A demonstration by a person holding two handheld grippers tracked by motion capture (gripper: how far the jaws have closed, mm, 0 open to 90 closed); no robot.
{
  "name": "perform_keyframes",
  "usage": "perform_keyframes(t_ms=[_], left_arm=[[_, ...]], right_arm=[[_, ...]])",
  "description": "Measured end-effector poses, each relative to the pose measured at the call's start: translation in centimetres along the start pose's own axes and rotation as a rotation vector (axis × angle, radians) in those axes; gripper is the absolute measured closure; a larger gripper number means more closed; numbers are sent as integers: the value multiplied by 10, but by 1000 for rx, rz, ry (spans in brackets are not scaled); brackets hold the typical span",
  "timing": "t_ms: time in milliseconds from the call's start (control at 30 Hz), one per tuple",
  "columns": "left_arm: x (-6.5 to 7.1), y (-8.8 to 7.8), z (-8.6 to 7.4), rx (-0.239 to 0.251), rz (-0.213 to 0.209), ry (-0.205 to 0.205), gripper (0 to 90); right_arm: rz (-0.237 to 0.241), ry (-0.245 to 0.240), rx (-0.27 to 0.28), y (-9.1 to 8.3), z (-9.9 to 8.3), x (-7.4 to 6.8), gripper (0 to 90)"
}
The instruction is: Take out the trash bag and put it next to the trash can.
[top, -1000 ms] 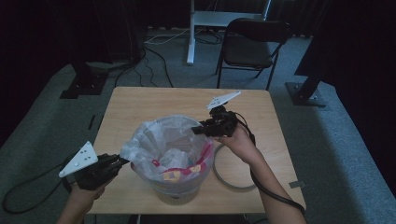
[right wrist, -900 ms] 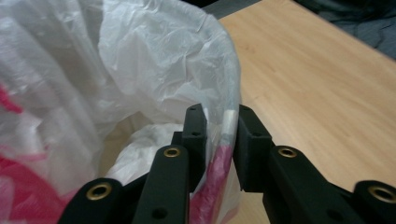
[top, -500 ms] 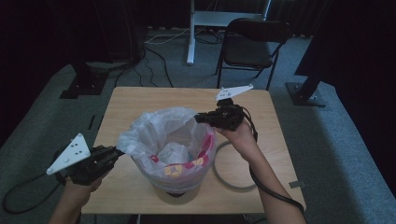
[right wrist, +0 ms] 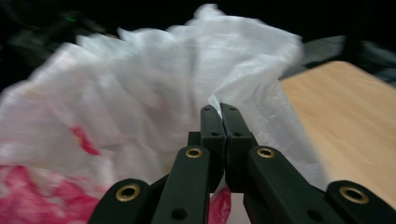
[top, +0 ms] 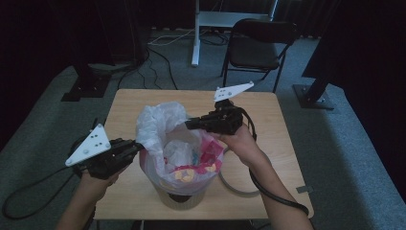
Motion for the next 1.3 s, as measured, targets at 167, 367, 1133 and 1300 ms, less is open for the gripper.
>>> perform_keyframes(t_ms=[167,367,1133,1300], left_arm=[[2,14,3,-17,-13,-9,892],[9,28,12,-19,-39,4,892],[0,22,11,-51,10,-79,322],[-1,8,6,-48,16,-95,285]], right_arm=[[102,-2,-9,12,0,-9,894],[220,-41,-78,28,-1,-21,559],[125,-88,-137,30,-7,-17,894],[113,-72,-118,26,-6,-13,894]])
Point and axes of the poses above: each handheld gripper's, and its own axes: y roughly forward along the jaws, z roughly out of its top, x roughly to its right, the point moved 2 cm from there along y, roughly forward along the jaws, and after that the axes turned 3 degrees about z, right-handed, at the moved point
